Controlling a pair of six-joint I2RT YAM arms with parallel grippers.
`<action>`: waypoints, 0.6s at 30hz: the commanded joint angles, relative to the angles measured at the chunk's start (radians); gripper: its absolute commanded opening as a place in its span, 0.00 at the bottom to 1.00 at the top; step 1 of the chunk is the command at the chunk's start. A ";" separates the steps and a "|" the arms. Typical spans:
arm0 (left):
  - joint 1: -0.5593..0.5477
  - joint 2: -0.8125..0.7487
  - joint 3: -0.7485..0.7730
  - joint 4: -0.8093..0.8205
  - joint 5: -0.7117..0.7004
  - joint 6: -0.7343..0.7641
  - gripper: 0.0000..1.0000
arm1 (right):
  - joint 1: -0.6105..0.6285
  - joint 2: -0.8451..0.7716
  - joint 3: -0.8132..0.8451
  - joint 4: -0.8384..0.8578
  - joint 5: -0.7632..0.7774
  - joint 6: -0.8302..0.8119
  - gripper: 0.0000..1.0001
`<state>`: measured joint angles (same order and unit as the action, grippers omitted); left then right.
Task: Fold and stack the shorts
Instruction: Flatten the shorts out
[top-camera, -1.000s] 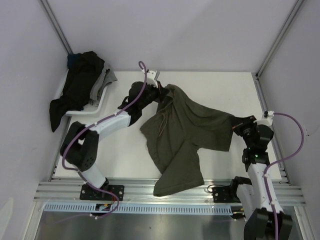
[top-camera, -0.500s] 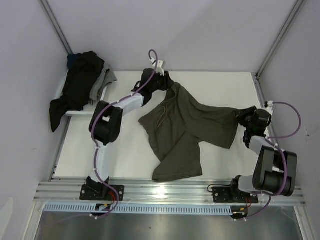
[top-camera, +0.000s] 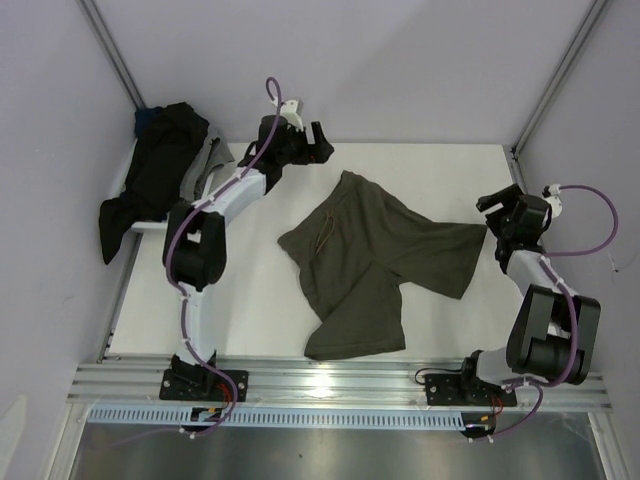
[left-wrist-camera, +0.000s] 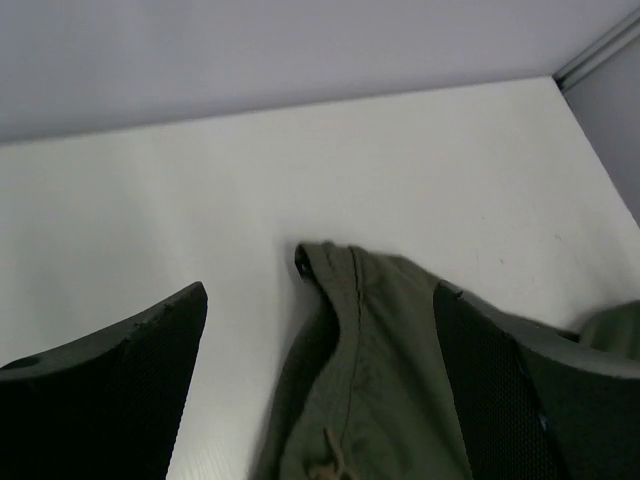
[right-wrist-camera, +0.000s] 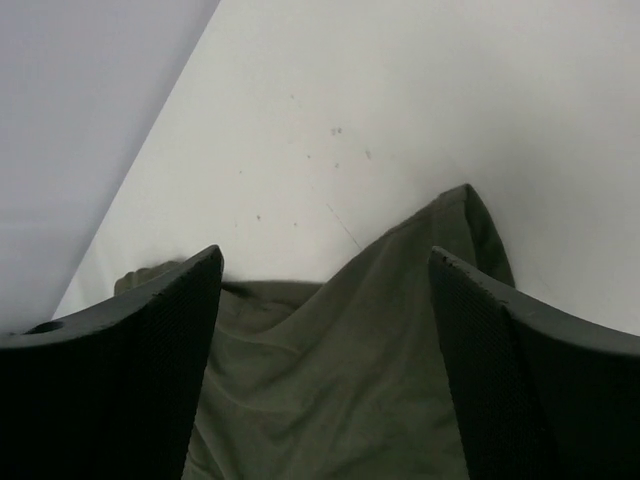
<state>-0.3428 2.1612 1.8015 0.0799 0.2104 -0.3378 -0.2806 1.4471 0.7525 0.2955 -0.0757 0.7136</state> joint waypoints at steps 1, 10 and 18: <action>-0.007 -0.150 -0.109 -0.072 -0.012 -0.046 0.94 | 0.044 -0.112 0.048 -0.152 0.205 -0.068 0.85; -0.012 -0.346 -0.487 -0.164 -0.083 -0.095 0.92 | 0.139 -0.149 0.048 -0.262 0.068 -0.077 0.80; -0.009 -0.512 -0.708 -0.213 -0.189 -0.093 0.93 | 0.397 -0.223 0.010 -0.432 -0.073 -0.115 0.78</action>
<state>-0.3504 1.7527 1.1515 -0.1265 0.0811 -0.4137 0.0597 1.2675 0.7727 -0.0452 -0.0750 0.6277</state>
